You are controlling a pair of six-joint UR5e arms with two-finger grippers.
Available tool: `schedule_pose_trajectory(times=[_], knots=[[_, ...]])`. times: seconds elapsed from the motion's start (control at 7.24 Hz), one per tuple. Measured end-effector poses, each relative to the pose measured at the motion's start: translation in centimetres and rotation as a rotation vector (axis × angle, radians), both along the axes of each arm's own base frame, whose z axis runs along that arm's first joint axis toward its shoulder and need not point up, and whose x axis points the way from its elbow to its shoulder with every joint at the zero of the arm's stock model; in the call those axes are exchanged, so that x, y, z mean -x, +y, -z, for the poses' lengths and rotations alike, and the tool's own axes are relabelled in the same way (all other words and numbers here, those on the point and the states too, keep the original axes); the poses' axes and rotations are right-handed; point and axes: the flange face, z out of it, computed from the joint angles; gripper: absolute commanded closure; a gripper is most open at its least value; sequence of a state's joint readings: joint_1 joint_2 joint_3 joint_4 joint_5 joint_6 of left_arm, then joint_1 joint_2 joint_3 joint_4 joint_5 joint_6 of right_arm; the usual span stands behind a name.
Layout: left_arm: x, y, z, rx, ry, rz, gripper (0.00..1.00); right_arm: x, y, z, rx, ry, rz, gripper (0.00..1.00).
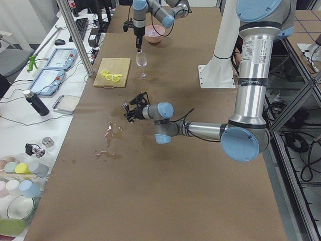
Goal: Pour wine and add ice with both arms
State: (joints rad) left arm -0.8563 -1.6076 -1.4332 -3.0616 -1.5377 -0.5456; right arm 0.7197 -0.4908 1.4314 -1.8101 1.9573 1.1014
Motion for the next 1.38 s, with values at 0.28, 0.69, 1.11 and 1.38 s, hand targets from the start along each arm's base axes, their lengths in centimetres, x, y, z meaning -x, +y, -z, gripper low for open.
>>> schedule_pose_trajectory(times=[0.28, 0.69, 1.11, 1.38], knots=[[1.2, 0.3, -2.6, 0.081, 0.087, 0.033, 1.00, 0.4, 0.3, 0.0, -0.002, 0.002, 0.005, 0.68], [2.2, 1.3, -6.3, 0.093, 0.148, 0.046, 1.00, 0.6, 0.5, 0.0, -0.008, 0.004, 0.005, 0.00], [2.1, 1.3, -7.6, 0.059, 0.175, 0.063, 1.00, 0.1, 0.3, 0.1, -0.021, 0.006, -0.001, 0.00], [1.7, 0.7, -8.4, 0.050, 0.173, 0.091, 1.00, -4.3, -2.6, -0.6, -0.006, -0.019, -0.025, 0.00]])
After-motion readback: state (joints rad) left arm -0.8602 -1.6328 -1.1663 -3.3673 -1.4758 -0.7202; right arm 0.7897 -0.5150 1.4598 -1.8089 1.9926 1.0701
